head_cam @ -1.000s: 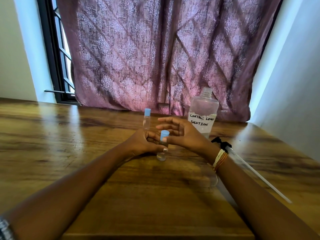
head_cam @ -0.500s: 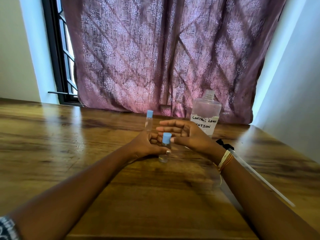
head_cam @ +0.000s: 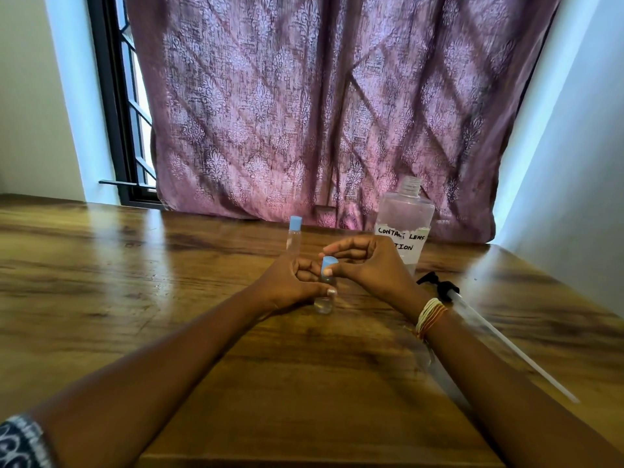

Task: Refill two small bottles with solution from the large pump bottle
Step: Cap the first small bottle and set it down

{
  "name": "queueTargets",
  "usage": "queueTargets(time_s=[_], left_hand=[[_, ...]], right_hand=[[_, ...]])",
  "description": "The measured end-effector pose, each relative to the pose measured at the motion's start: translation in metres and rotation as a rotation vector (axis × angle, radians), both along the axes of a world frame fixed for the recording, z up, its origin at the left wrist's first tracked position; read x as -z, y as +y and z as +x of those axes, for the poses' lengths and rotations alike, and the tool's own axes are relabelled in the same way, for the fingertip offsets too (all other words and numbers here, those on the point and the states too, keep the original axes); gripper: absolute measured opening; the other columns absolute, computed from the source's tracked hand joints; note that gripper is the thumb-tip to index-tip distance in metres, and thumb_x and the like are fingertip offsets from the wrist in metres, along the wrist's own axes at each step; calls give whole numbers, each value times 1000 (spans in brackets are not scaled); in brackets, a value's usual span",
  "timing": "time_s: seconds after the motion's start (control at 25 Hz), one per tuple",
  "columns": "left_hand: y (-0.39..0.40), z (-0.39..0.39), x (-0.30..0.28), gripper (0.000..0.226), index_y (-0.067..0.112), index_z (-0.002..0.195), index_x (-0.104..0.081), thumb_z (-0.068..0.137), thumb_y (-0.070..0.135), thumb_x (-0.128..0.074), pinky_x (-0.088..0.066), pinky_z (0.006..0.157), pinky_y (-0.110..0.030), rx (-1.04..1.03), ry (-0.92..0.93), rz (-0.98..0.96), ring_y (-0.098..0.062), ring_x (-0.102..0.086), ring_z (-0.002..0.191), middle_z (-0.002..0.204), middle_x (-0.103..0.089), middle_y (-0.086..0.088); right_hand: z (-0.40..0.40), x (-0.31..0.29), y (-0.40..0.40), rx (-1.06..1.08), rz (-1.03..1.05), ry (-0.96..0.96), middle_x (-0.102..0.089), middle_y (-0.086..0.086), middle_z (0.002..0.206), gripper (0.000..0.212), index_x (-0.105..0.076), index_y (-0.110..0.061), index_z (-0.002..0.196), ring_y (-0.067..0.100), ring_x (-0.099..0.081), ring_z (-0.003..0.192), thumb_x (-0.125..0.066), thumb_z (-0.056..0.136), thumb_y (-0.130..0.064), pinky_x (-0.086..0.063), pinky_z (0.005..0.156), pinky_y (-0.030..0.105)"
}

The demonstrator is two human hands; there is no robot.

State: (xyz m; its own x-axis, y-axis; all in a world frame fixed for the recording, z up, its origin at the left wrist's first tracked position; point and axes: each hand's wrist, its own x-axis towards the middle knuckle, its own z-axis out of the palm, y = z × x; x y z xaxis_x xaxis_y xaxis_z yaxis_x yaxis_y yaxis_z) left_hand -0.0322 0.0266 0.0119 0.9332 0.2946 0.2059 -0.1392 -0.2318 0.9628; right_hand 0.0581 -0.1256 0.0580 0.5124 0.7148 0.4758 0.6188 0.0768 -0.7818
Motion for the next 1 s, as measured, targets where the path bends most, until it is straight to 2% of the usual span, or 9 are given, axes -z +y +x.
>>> queueTargets(time_s=[0.12, 0.28, 0.4, 0.48, 0.6, 0.72, 0.76, 0.88, 1.0], left_hand=[[10, -3, -5, 48, 0, 115, -61, 70, -8, -76, -59, 73, -28, 93, 70, 0, -12, -73, 80, 87, -77, -2], [39, -7, -8, 27, 1, 101, -68, 76, -7, -72, -59, 78, -28, -27, 131, 38, -19, -72, 83, 97, -73, -20], [44, -5, -3, 5, 0, 84, -64, 83, -5, -64, -59, 62, -23, -201, 101, -60, -18, -71, 65, 81, -70, -21], [40, 0, -2, 1, -1, 85, -62, 86, -1, -62, -57, 53, -21, -321, 97, -89, -17, -68, 60, 78, -68, -19], [37, 11, -9, 10, 3, 85, -59, 89, 11, -64, -54, 44, -20, -415, 173, -111, -16, -62, 53, 73, -64, -14], [37, 26, -14, 15, 9, 86, -53, 89, 18, -65, -49, 38, -23, -525, 171, -35, -15, -57, 49, 70, -61, -11], [38, 33, -12, 16, 9, 90, -54, 87, 20, -66, -52, 44, -27, -588, 104, 57, -18, -59, 56, 76, -63, -12], [44, 53, -6, 33, 4, 109, -62, 84, 25, -65, -53, 86, -51, -615, 7, 305, -38, -63, 100, 112, -65, -22], [51, 64, -1, 32, 10, 106, -65, 83, 32, -68, -54, 87, -50, -636, 38, 234, -31, -66, 97, 108, -70, -14]], right_hand=[[3, 5, 2, 4, 14, -50, -76, 0, 96, 28, -75, -15, 95, 10, -74, 92, -81, 72, 1, -59, 84, 25], [9, 15, 7, 113, 66, -136, -75, 2, 103, 27, -74, -10, 104, 6, -71, 96, -75, 78, -1, -57, 87, 20], [12, 21, 13, 162, 99, -139, -74, 3, 104, 27, -73, -11, 106, 4, -70, 94, -73, 81, -1, -57, 87, 18], [12, 23, 16, 197, 110, -169, -72, 1, 106, 26, -72, -11, 108, 7, -69, 97, -71, 84, -3, -57, 90, 23], [14, 28, 22, 235, 112, -233, -68, -3, 113, 29, -68, -15, 116, 9, -66, 105, -68, 88, -9, -58, 92, 31], [13, 34, 24, 241, 60, -249, -60, 0, 131, 56, -53, -31, 134, 13, -59, 118, -73, 84, -19, -54, 99, 35], [13, 37, 24, 232, 7, -239, -56, 0, 136, 69, -44, -36, 140, 14, -56, 121, -75, 81, -19, -52, 101, 35], [12, 48, 24, 181, -134, -149, -49, 0, 139, 90, -22, -45, 146, 16, -58, 115, -71, 79, -10, -55, 95, 39], [17, 52, 26, 208, -175, -152, -62, 1, 117, 90, -18, -46, 146, 10, -64, 95, -67, 83, -6, -57, 86, 34]])
